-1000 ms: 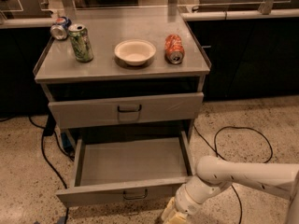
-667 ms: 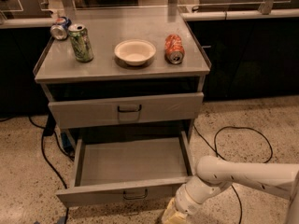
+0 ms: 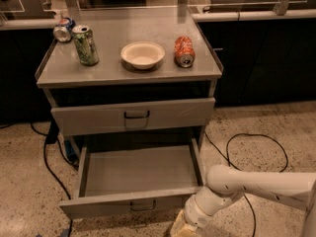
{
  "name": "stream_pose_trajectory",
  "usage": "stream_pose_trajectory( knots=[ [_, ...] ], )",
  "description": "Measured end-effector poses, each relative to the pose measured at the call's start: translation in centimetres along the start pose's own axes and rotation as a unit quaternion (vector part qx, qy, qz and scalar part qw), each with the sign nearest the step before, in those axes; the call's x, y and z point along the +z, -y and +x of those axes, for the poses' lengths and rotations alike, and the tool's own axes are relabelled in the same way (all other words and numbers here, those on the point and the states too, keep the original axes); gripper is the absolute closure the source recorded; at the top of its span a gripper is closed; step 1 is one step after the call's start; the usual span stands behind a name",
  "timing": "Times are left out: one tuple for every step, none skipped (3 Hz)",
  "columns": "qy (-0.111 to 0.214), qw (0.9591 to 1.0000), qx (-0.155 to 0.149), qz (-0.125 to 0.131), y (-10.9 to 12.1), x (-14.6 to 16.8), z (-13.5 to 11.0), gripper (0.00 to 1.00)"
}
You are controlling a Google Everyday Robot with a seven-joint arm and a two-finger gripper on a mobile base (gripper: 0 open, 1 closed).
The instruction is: Close middle drawer
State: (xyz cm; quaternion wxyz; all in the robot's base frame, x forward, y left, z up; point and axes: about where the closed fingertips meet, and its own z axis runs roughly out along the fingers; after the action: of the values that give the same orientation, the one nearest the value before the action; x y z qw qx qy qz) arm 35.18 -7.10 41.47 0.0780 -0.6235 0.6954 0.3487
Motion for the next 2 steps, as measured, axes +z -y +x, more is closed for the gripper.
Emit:
stream_pose_trajectory(
  knots=[
    [-0.007,0.9998,-0.014,0.014,0.0,-0.4,-0.4,1.0],
    [-0.03,0.9973,-0.038,0.055,0.2,-1.8,-1.6,1.0]
  ],
)
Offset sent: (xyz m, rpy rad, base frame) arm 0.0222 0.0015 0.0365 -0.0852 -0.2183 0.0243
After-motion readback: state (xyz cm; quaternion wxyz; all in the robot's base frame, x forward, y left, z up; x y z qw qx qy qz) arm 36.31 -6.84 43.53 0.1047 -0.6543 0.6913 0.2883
